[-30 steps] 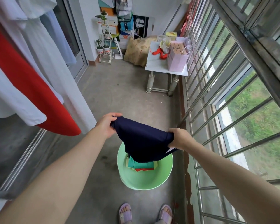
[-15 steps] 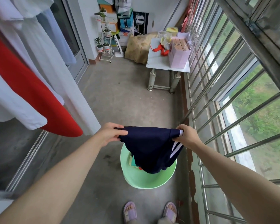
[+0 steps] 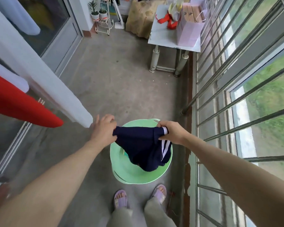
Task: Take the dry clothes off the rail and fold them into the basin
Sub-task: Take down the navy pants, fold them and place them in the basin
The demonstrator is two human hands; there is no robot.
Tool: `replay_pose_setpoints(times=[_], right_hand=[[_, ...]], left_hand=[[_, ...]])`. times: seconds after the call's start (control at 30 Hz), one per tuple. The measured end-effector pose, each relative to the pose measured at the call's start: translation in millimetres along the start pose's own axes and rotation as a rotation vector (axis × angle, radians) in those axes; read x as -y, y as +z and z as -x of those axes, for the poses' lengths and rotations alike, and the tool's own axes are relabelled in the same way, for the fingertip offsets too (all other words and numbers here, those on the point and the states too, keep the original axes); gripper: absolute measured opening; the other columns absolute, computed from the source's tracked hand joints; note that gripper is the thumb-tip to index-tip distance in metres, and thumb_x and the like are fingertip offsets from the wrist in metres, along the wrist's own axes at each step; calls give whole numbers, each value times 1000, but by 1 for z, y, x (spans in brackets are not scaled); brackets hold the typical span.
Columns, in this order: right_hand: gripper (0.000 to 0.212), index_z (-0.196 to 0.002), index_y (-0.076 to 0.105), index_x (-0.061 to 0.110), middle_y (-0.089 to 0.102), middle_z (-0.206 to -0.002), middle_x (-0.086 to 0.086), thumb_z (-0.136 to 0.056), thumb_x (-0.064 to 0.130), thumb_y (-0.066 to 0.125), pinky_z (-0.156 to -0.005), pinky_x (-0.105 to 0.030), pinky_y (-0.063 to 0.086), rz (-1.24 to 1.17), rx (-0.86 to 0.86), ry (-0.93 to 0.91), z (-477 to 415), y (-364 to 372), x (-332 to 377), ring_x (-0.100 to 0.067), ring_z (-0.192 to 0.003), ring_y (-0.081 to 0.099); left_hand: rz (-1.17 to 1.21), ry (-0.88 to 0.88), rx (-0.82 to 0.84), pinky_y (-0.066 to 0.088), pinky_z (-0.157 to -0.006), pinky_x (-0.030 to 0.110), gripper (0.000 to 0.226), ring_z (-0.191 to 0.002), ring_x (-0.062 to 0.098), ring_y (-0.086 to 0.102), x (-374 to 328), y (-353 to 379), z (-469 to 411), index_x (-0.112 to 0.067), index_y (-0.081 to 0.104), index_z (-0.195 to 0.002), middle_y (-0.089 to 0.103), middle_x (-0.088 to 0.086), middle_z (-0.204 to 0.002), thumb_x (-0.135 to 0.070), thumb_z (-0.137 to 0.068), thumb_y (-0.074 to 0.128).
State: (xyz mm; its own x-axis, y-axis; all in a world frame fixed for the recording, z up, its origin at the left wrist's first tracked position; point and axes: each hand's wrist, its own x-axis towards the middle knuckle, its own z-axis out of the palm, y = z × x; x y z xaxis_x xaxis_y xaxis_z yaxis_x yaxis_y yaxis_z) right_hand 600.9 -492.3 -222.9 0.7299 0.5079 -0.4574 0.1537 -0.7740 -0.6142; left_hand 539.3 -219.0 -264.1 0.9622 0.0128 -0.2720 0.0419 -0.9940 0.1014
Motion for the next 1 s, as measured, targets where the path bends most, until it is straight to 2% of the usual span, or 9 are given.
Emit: replay_pose_setpoints(times=[0.03,0.13,0.23,0.37,0.47,0.67,0.87,0.93,1.0], right_hand=[[28,-87,55,21,61,-91,3,-74,5,74,-74,-22,39,0,31,-23,-7,-1,-4,-16,-88,55],[25,-90,59,16,62,-93,2,-74,5,74,-79,-24,43,-4,75,-36,-29,3,-23,-18,-91,57],[27,-96,59,12,64,-97,-2,-74,6,74,-83,-29,46,-6,62,-11,-49,16,-46,-22,-93,58],[34,-105,58,16,66,-99,-2,-76,5,72,-84,-37,49,-3,-50,90,-80,51,-89,-25,-94,60],[35,-106,66,15,68,-100,-4,-74,-1,67,-82,-34,48,12,-192,124,-109,83,-124,-26,-95,60],[35,-93,66,10,60,-98,-10,-65,-11,62,-76,-37,49,32,-525,109,-143,150,-182,-30,-88,57],[31,-86,59,14,60,-104,-6,-65,-8,55,-72,-34,46,63,-341,220,-179,277,-274,-33,-89,55],[37,-90,62,14,62,-100,-7,-67,-14,51,-69,-32,43,34,-245,298,-195,323,-302,-33,-87,56],[42,-96,61,15,61,-95,-9,-69,-15,47,-66,-31,39,-25,-202,386,-201,354,-315,-33,-87,57]], left_hand=[[16,72,32,31,-106,41,12,-109,25,53,-3,7,-3,-18,60,-83,54,-1,-102,-16,-72,62],[155,38,130,48,-72,41,15,-81,30,57,-9,32,-11,-16,43,-79,53,0,-79,-4,-73,49],[109,15,134,44,-60,38,32,-77,31,56,-8,60,-25,-16,42,-97,58,4,-86,3,-71,41],[-57,134,186,36,-59,31,26,-88,28,57,-12,89,-62,-17,45,-87,58,0,-95,4,-71,45],[-64,176,155,34,-58,32,23,-90,28,56,-10,122,-97,-16,47,-85,58,2,-95,3,-72,48],[-47,331,-60,29,-48,30,28,-69,31,56,-5,195,-144,-11,52,-72,55,6,-73,5,-52,64],[-225,428,224,31,-38,27,46,-54,21,54,2,353,-141,-18,53,-64,50,-1,-64,-3,-32,83],[-221,361,330,40,-47,30,37,-69,23,59,5,406,-139,-15,57,-75,53,1,-78,-4,-49,81],[-217,275,413,41,-65,35,25,-94,25,57,7,436,-136,-15,56,-95,53,2,-101,-7,-74,65]])
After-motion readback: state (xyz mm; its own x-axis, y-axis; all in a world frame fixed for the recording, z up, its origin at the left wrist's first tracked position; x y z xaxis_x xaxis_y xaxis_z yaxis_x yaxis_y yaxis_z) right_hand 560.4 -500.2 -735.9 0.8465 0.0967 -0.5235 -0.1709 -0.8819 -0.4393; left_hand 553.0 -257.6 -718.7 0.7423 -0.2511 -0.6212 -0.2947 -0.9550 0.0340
